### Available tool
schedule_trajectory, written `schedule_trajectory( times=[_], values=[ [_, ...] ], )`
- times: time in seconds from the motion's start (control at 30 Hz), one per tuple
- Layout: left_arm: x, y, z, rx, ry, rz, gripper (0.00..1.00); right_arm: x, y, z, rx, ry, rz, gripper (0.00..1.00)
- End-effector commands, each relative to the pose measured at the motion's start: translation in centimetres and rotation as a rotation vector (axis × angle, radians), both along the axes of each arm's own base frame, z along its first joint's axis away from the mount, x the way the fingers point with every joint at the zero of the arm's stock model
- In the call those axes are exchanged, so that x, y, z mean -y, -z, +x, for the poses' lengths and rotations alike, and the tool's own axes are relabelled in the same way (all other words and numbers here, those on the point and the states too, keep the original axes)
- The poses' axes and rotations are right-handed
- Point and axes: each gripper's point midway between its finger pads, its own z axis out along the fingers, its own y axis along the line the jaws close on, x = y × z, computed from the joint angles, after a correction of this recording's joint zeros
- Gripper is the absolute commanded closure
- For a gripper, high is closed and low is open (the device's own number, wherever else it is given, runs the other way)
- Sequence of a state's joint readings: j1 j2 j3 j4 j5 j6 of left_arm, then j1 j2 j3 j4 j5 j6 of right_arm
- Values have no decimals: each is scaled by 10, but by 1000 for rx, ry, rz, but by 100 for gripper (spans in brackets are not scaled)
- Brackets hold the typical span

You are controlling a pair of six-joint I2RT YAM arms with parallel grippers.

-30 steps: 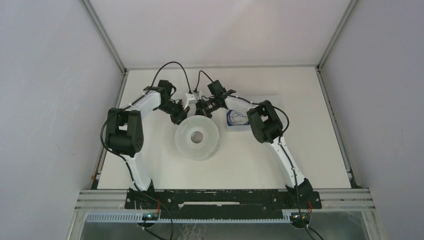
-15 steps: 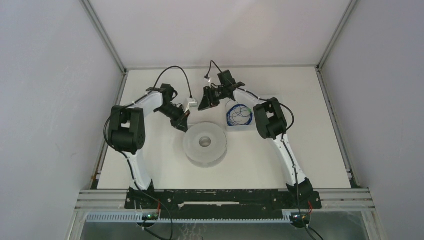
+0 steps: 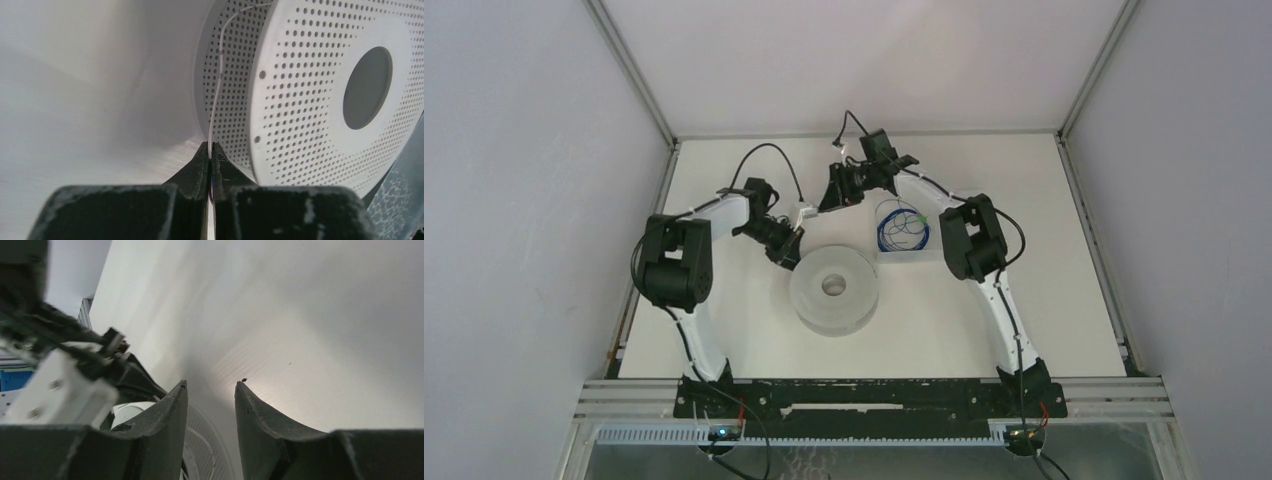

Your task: Wrap the cables

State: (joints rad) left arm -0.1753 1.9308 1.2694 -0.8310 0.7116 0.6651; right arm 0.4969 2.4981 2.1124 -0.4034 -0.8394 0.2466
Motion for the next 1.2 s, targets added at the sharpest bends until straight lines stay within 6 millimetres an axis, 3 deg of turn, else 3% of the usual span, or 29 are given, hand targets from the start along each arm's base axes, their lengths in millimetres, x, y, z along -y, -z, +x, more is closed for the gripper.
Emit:
schedule_trajectory(
  times=[0.0, 0.2, 0.4, 0.73, 1.03, 1.17],
  values=[
    [8, -22, 4, 50, -97, -48, 95, 12, -79, 3, 154, 13, 53, 53],
    [9, -24, -1, 15, -205, -41, 93, 27, -98, -8, 187, 18, 42, 53],
    [4, -15, -1, -10, -273, 20, 90, 41, -104, -16, 185, 33, 30, 53],
    [-5, 7, -5, -12, -293, 114, 93, 57, -103, -27, 178, 55, 26, 53],
    [-6, 3, -2, 103, -365, 207, 92, 57, -99, -32, 158, 56, 37, 54],
    [1, -5, -5, 116, -358, 169, 91, 58, -95, -34, 154, 57, 37, 54]
  ],
)
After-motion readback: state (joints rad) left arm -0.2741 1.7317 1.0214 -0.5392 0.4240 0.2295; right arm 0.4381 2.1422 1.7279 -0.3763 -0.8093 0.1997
